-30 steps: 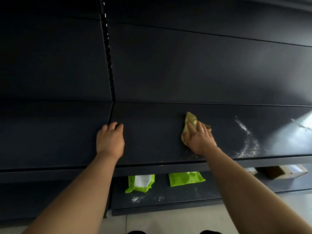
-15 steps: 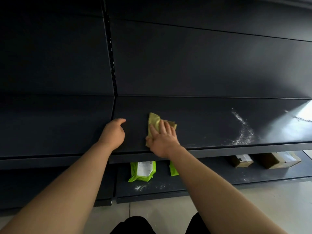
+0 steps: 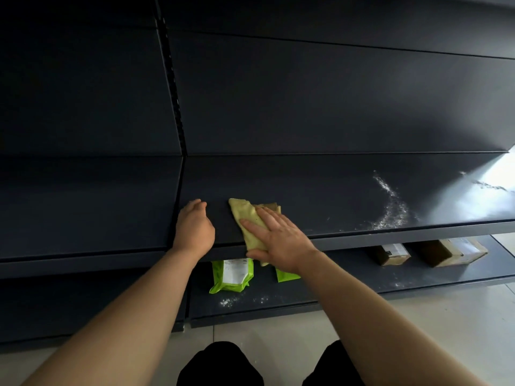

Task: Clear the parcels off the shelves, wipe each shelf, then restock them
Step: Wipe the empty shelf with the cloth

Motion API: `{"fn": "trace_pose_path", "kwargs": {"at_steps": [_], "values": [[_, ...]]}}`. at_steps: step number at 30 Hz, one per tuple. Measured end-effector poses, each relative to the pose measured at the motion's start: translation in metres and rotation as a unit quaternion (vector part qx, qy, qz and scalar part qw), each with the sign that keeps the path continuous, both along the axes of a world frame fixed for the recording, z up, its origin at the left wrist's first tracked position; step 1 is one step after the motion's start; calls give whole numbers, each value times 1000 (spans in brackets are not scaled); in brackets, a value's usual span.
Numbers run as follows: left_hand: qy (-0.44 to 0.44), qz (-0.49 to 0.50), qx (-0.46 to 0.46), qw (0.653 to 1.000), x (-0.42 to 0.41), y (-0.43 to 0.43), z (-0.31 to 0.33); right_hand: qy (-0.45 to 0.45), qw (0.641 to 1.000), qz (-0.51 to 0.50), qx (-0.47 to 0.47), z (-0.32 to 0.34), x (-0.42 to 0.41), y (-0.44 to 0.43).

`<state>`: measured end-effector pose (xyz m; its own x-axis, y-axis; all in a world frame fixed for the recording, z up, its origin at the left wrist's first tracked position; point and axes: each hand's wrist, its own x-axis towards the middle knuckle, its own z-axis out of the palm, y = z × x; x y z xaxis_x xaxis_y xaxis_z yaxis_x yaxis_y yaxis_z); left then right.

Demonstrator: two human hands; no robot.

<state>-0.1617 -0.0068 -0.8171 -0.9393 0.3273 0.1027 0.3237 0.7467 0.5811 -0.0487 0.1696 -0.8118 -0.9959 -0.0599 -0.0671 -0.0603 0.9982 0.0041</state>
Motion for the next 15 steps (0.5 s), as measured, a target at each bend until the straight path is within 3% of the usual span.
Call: {"fn": "trace_pose_path", "kwargs": {"at_steps": [7,12,15], "values": [[-30,-88,-2,996,-10,-19,1,-22,991,-129,-14,1,39,68],[81,-143,-176,971,-21,-77,5,-3,988,-155,4,-4,32,40],[82,-134,-178,972,-15,-101,-1,-20,990,-139,-9,0,17,3]]}}
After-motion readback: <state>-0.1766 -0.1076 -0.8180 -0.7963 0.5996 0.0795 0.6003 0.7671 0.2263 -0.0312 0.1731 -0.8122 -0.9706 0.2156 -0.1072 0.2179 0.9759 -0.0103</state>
